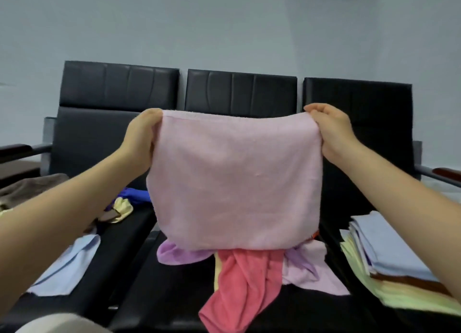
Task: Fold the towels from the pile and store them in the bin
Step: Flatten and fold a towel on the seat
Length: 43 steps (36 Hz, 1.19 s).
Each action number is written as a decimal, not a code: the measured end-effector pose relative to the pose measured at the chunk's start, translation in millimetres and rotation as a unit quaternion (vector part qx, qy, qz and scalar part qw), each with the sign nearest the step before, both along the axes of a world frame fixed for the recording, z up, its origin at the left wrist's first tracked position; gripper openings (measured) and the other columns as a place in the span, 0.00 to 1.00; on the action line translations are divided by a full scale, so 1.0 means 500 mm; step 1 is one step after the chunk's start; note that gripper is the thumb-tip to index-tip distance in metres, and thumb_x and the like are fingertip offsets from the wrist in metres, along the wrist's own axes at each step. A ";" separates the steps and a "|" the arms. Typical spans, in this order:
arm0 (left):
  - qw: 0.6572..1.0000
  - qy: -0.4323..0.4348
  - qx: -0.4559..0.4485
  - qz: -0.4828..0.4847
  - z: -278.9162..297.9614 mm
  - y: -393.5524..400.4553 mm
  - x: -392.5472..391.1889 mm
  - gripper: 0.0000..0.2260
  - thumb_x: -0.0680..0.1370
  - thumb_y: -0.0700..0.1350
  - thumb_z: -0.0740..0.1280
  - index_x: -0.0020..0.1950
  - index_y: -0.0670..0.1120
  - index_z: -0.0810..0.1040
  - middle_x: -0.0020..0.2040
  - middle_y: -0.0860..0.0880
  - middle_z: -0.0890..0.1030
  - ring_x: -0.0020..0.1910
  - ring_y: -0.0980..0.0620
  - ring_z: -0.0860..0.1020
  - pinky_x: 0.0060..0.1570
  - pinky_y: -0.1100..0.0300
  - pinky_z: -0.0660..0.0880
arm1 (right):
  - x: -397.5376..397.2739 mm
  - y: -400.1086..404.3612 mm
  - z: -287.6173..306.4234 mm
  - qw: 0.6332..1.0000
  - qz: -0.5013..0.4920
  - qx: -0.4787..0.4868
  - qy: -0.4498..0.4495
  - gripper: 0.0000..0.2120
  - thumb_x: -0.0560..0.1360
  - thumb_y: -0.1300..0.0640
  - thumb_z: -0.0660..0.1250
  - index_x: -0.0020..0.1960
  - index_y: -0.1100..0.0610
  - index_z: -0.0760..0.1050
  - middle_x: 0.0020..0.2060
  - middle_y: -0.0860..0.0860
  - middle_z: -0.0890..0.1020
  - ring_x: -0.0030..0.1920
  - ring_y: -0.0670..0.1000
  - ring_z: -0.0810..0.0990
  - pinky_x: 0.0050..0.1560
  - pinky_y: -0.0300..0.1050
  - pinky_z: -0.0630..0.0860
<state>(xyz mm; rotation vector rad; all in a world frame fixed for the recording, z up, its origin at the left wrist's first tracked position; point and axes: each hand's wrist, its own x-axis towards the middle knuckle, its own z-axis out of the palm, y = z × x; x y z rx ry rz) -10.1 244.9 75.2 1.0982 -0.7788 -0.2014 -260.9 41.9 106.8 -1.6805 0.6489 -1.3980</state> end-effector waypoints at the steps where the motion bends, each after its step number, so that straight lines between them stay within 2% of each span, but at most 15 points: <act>1: 1.000 0.015 0.003 -0.024 0.009 0.010 -0.008 0.05 0.76 0.45 0.63 0.41 0.46 0.77 0.32 0.52 0.76 0.31 0.55 0.73 0.32 0.63 0.69 | -0.005 0.008 0.007 0.999 0.025 0.017 -0.011 0.10 0.80 0.62 0.61 0.51 0.51 0.78 0.51 0.49 0.80 0.50 0.47 0.79 0.48 0.38 0.79; 3: 0.998 0.007 0.009 -0.058 0.022 0.033 -0.021 0.08 0.78 0.42 0.62 0.43 0.44 0.80 0.29 0.52 0.79 0.28 0.56 0.76 0.30 0.66 0.72 | -0.015 0.025 0.015 0.995 0.073 0.049 -0.044 0.11 0.80 0.63 0.61 0.50 0.52 0.79 0.50 0.50 0.80 0.49 0.48 0.79 0.51 0.41 0.79; 8: 0.993 0.004 0.027 -0.119 0.029 0.069 -0.004 0.11 0.79 0.44 0.62 0.54 0.43 0.82 0.41 0.49 0.81 0.38 0.52 0.80 0.40 0.61 0.76 | -0.024 0.042 0.030 0.966 0.179 0.125 -0.138 0.09 0.81 0.64 0.60 0.51 0.55 0.78 0.45 0.52 0.80 0.42 0.47 0.80 0.44 0.38 0.80; 10: 0.990 0.022 0.060 -0.124 0.019 0.068 0.008 0.11 0.78 0.46 0.64 0.55 0.44 0.83 0.44 0.48 0.81 0.42 0.50 0.80 0.44 0.58 0.75 | -0.022 0.036 0.030 0.954 0.203 0.158 -0.155 0.08 0.81 0.64 0.61 0.52 0.56 0.78 0.44 0.53 0.80 0.42 0.48 0.80 0.46 0.39 0.80; 13: 0.980 0.022 0.136 -0.144 -0.011 0.045 0.022 0.12 0.79 0.47 0.63 0.53 0.43 0.83 0.45 0.46 0.81 0.42 0.49 0.79 0.43 0.59 0.74 | -0.011 0.013 0.008 0.950 0.177 0.219 -0.132 0.07 0.80 0.63 0.62 0.52 0.57 0.79 0.47 0.55 0.80 0.45 0.50 0.81 0.54 0.44 0.80; 15: 0.974 0.023 0.184 -0.131 -0.038 0.020 0.032 0.13 0.80 0.44 0.61 0.42 0.44 0.83 0.36 0.47 0.81 0.32 0.52 0.79 0.34 0.63 0.74 | 0.000 -0.015 -0.028 0.950 0.140 0.261 -0.099 0.05 0.80 0.63 0.64 0.52 0.58 0.79 0.48 0.56 0.80 0.45 0.50 0.81 0.45 0.44 0.82; 18: 0.966 -0.023 0.249 -0.064 -0.086 -0.020 0.053 0.10 0.82 0.43 0.60 0.42 0.45 0.77 0.36 0.47 0.76 0.31 0.53 0.74 0.31 0.62 0.71 | 0.010 -0.063 -0.098 0.943 0.110 0.308 -0.066 0.05 0.78 0.65 0.66 0.52 0.62 0.78 0.46 0.56 0.81 0.42 0.51 0.82 0.32 0.43 0.81; 20: 0.957 -0.060 0.283 -0.034 -0.122 -0.046 0.074 0.09 0.82 0.43 0.61 0.43 0.46 0.77 0.38 0.47 0.74 0.34 0.52 0.72 0.33 0.60 0.70 | 0.014 -0.086 -0.146 0.932 0.112 0.339 -0.061 0.02 0.77 0.65 0.67 0.49 0.62 0.78 0.43 0.56 0.81 0.37 0.50 0.84 0.32 0.43 0.80; 22: 0.947 -0.093 0.306 -0.004 -0.158 -0.071 0.089 0.09 0.81 0.43 0.62 0.43 0.46 0.77 0.38 0.48 0.75 0.35 0.53 0.72 0.34 0.61 0.69 | 0.018 -0.103 -0.192 0.925 0.113 0.360 -0.043 0.03 0.77 0.65 0.67 0.51 0.63 0.78 0.44 0.58 0.82 0.38 0.51 0.84 0.35 0.45 0.81; 24: 0.944 -0.116 0.307 0.021 -0.192 -0.094 0.097 0.08 0.80 0.43 0.63 0.42 0.47 0.77 0.38 0.50 0.75 0.35 0.54 0.71 0.34 0.63 0.68 | 0.023 -0.117 -0.235 0.932 0.095 0.351 -0.016 0.04 0.76 0.65 0.69 0.51 0.63 0.79 0.45 0.58 0.82 0.40 0.52 0.84 0.37 0.45 0.81; 26: 0.947 -0.137 0.286 0.041 -0.221 -0.120 0.105 0.07 0.79 0.42 0.64 0.41 0.48 0.77 0.37 0.52 0.75 0.36 0.55 0.71 0.34 0.64 0.68 | 0.031 -0.138 -0.278 0.957 0.030 0.286 0.028 0.08 0.75 0.66 0.69 0.54 0.62 0.80 0.48 0.58 0.82 0.41 0.53 0.83 0.35 0.42 0.78; 29: 0.947 -0.156 0.270 0.073 -0.250 -0.157 0.115 0.05 0.78 0.44 0.64 0.45 0.47 0.79 0.41 0.53 0.77 0.39 0.55 0.72 0.39 0.61 0.70 | 0.041 -0.166 -0.318 0.976 -0.076 0.133 0.158 0.14 0.76 0.63 0.68 0.61 0.57 0.79 0.53 0.53 0.80 0.51 0.53 0.78 0.47 0.43 0.73; 31: 0.944 -0.171 0.265 0.093 -0.261 -0.186 0.124 0.05 0.79 0.45 0.63 0.47 0.47 0.78 0.43 0.54 0.77 0.41 0.56 0.73 0.41 0.60 0.70 | 0.049 -0.186 -0.330 0.975 -0.099 0.097 0.175 0.13 0.76 0.61 0.67 0.60 0.55 0.78 0.52 0.50 0.79 0.52 0.51 0.76 0.49 0.44 0.71; 39: 0.907 -0.234 0.299 0.183 -0.304 -0.271 0.171 0.05 0.80 0.45 0.62 0.50 0.48 0.77 0.48 0.51 0.79 0.45 0.51 0.75 0.41 0.57 0.67 | 0.113 -0.246 -0.366 0.976 -0.129 0.034 0.173 0.13 0.78 0.63 0.61 0.62 0.57 0.76 0.56 0.52 0.78 0.55 0.51 0.75 0.54 0.43 0.70; 43: 0.860 -0.263 0.385 0.206 -0.345 -0.300 0.198 0.12 0.81 0.43 0.59 0.64 0.48 0.74 0.59 0.45 0.77 0.50 0.48 0.75 0.44 0.53 0.71 | 0.155 -0.279 -0.399 0.944 -0.090 0.105 0.300 0.23 0.81 0.57 0.61 0.75 0.57 0.64 0.68 0.58 0.73 0.66 0.58 0.72 0.63 0.47 0.70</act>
